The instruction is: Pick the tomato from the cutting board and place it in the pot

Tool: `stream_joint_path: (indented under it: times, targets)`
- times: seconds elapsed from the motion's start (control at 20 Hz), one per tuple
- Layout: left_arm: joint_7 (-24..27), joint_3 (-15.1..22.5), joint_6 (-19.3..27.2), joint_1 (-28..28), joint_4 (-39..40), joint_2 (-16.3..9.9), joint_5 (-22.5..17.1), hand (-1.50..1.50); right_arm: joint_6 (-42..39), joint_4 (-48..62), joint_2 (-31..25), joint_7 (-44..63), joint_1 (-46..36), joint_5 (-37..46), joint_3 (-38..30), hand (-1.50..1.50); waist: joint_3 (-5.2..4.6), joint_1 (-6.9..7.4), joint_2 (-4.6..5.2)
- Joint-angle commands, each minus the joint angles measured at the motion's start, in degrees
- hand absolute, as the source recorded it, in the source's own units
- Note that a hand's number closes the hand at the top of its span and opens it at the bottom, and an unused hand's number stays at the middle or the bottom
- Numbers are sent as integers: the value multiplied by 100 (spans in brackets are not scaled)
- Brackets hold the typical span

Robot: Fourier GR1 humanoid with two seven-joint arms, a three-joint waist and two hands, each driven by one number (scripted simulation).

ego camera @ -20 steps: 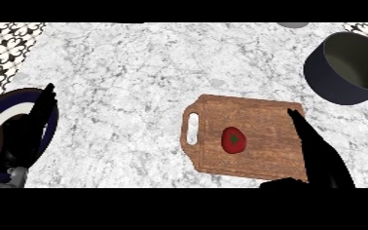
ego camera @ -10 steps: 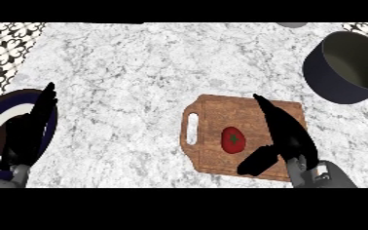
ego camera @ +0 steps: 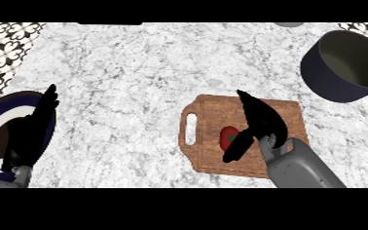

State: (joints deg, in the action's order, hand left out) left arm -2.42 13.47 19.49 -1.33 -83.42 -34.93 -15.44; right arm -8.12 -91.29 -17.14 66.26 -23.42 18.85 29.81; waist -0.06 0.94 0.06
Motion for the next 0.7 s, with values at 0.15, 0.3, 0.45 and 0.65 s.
stream_joint_path:
  times: [0.15,0.3,0.45,0.65]
  targets:
    - [-56,-98,-30,-118,134,152,132,0,-250,1019,590,756,-359,199,123,-150,4,-35,11]
    - [-236,-238,-44,55,-205,28,136,0,-325,827,659,943,-213,267,140,-150,5,-53,-14]
    - [-145,-11,141,6,-90,401,380,0,-307,1542,915,748,-511,408,78,-150,5,-41,0]
    - [-376,-405,-199,232,-492,15,215,0,-425,1718,773,378,-441,463,-230,-150,8,-41,-9]
